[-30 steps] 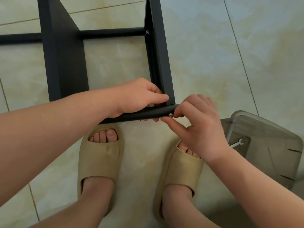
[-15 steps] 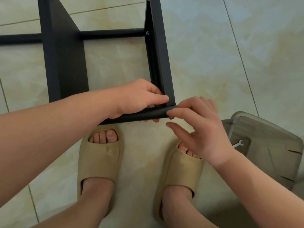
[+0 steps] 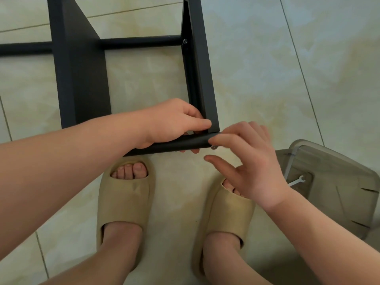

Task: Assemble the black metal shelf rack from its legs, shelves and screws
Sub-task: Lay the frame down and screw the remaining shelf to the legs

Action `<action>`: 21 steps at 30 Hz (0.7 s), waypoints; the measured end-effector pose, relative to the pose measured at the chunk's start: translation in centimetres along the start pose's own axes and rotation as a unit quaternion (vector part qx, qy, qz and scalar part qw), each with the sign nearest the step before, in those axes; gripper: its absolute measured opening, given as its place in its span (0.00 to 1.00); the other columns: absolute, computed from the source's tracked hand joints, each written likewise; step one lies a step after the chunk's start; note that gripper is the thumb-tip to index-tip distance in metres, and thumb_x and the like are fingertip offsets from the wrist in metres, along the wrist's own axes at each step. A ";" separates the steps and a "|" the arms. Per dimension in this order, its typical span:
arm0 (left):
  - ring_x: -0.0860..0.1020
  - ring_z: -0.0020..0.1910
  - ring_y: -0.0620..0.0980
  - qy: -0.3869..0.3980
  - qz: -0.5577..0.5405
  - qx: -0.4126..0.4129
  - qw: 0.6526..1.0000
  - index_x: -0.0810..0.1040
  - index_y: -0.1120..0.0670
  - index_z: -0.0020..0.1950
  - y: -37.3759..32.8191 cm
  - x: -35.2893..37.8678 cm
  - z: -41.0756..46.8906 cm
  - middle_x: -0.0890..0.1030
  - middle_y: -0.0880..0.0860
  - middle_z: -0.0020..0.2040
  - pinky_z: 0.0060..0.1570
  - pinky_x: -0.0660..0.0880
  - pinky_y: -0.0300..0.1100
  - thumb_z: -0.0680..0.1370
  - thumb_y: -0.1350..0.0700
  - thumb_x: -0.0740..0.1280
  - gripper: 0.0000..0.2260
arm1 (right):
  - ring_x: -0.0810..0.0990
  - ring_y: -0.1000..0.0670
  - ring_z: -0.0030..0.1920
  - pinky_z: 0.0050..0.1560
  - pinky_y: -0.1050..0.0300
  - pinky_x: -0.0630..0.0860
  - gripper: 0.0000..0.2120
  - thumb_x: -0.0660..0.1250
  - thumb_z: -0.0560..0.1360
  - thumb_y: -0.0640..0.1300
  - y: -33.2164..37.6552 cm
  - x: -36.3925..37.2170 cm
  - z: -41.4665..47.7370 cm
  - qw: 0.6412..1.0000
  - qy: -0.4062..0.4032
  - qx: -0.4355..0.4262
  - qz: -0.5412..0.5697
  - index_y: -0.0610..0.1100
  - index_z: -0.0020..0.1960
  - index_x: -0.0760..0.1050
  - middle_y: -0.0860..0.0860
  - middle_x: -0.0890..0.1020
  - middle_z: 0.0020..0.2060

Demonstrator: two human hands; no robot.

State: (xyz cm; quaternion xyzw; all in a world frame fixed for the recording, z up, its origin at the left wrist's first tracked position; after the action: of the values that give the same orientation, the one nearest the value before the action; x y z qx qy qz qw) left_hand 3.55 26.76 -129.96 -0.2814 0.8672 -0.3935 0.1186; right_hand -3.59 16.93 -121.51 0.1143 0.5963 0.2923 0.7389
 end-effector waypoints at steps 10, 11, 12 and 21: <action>0.84 0.41 0.59 -0.014 0.001 -0.006 1.000 0.80 0.62 0.52 -0.1 0.2 0.2 0.86 0.60 0.41 0.47 0.80 0.59 0.80 0.52 0.65 0.13 | 0.75 0.42 0.36 0.38 0.45 0.69 0.12 0.71 0.79 0.43 0.3 -0.2 -0.3 0.997 -0.065 0.024 -0.026 0.38 0.39 0.80 0.48 0.80 0.36; 0.84 0.38 0.55 -0.016 0.001 -0.006 1.000 0.80 0.63 0.53 -0.1 0.2 0.3 0.86 0.60 0.40 0.45 0.80 0.56 0.80 0.53 0.64 0.13 | 0.75 0.42 0.36 0.38 0.44 0.69 0.13 0.71 0.79 0.44 0.4 -0.1 -0.2 0.997 -0.064 0.025 -0.023 0.38 0.39 0.80 0.48 0.80 0.36; 0.83 0.37 0.53 -0.018 0.001 -0.005 1.000 0.80 0.63 0.53 -0.1 0.1 0.3 0.86 0.59 0.39 0.43 0.79 0.54 0.80 0.53 0.64 0.13 | 0.75 0.41 0.36 0.38 0.43 0.70 0.13 0.71 0.78 0.45 0.4 -0.1 -0.1 0.997 -0.064 0.026 -0.022 0.38 0.38 0.79 0.47 0.80 0.35; 0.84 0.45 0.61 -0.019 0.009 -0.011 1.000 0.82 0.58 0.50 0.7 -0.2 0.2 0.86 0.58 0.41 0.46 0.79 0.51 0.79 0.48 0.66 0.13 | 0.75 0.41 0.36 0.38 0.44 0.70 0.08 0.73 0.76 0.40 0.8 -0.1 -0.1 0.999 -0.043 -0.009 -0.030 0.38 0.41 0.82 0.46 0.81 0.38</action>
State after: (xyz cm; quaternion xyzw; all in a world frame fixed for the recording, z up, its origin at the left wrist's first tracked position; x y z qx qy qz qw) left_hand 3.55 27.10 -130.65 -0.2819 0.8718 -0.3772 0.1353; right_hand -3.89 17.45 -121.02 0.1025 0.5649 0.2703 0.7729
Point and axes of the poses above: each hand's wrist, its own z-axis towards the middle knuckle, its own x-axis out of the palm, y = z × x, the point moved 10 cm from there along z, towards the middle knuckle
